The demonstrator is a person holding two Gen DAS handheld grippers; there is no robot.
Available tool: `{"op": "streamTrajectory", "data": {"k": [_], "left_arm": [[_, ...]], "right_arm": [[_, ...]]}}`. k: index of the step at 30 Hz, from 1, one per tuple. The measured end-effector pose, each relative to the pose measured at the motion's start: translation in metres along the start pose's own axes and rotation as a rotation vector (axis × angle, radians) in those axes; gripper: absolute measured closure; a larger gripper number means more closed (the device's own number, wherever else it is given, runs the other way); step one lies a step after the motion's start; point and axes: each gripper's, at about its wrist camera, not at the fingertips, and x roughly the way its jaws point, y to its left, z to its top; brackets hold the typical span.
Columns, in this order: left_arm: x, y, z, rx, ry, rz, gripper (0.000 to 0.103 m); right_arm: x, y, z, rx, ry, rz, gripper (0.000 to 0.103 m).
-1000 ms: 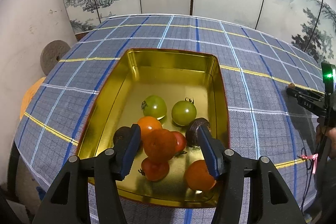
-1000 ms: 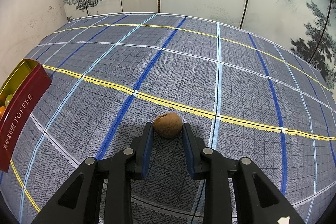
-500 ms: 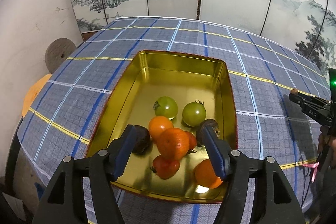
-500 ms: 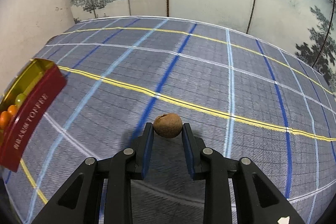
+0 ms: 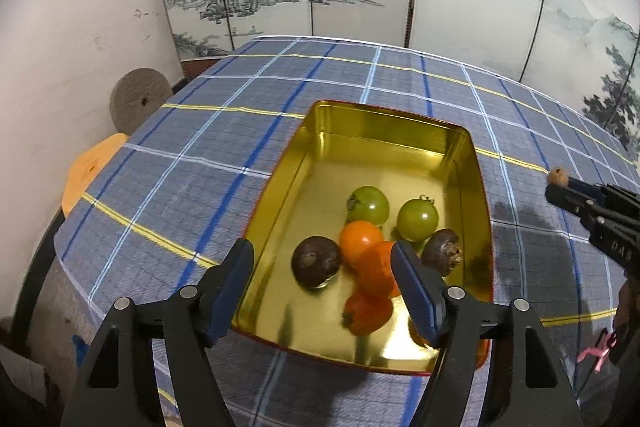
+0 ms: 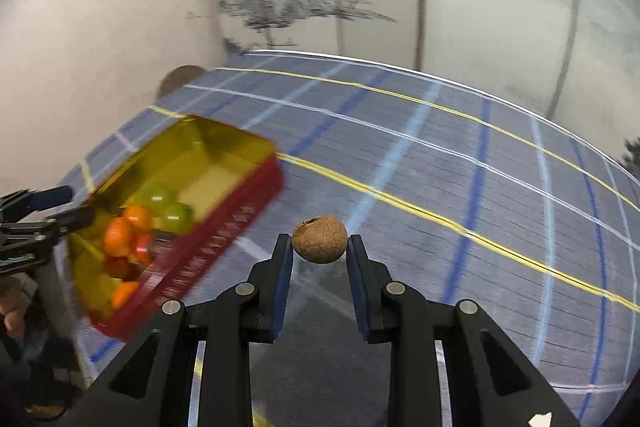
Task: Organize fruits
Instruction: 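Carry the brown kiwi into the tin with the right gripper and release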
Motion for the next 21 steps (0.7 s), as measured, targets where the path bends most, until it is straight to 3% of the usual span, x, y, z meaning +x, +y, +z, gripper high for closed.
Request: {"op": "streamTrajectory", "data": {"k": [10,21], "left_arm": [[-0.002,0.018,-0.006,-0.029,0.013,0.023,0.028],[0.0,0.029,-0.012,-0.042,0.032,0.024,0.028]], "right_arm": [[0.02,0.083,0.013,-0.115,0.02,0.147,0.078],[0.047,0.122,0.011,-0.176,0.069,0.172,0.078]]}}
